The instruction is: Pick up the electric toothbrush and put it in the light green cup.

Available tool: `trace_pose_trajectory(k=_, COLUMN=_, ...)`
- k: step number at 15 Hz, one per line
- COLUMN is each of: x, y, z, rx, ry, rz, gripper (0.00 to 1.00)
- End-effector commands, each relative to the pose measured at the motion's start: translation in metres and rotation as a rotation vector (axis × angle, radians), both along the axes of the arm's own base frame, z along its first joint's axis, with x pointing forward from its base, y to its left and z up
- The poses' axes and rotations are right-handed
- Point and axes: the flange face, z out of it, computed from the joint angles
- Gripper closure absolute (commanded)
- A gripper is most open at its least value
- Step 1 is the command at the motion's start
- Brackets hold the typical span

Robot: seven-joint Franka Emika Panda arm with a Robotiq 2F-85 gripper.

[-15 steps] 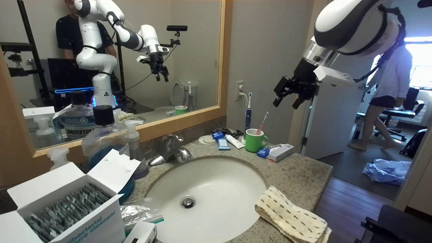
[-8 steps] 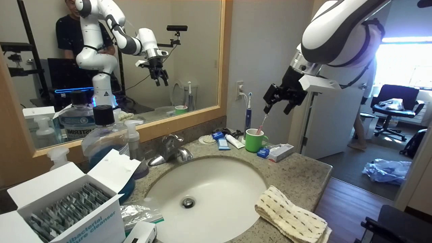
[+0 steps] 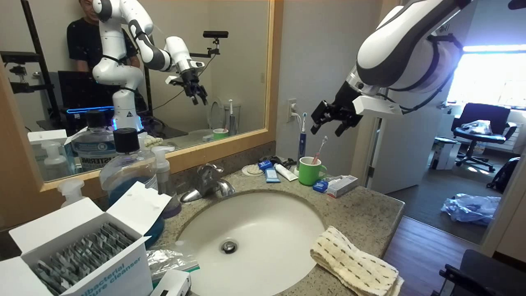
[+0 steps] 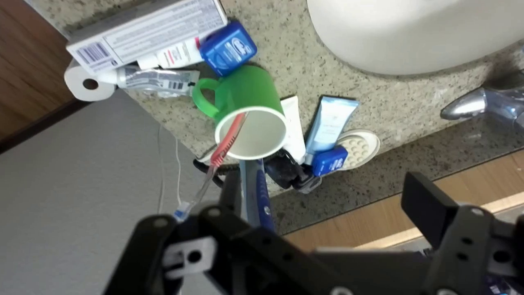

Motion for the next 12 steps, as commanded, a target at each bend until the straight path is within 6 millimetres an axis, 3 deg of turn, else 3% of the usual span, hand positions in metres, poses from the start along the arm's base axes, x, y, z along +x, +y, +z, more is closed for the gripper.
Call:
trace_pose_trajectory(k=1, x=0.013, y=0.008, z=-0.008, rx=-0.024, ry=-0.070, rz=-0.002, gripper=0.00)
trace_pose_trajectory(k=4, x=0.022, y=0.008, z=-0.024, rx=-0.049, ry=-0.091, rz=-0.015, gripper=0.00)
trace_pose_trajectory(k=12, x=0.045, y=-0.015, z=-0.065, rx=-0.101, ry=-0.171, rz=-0.103, gripper=0.00)
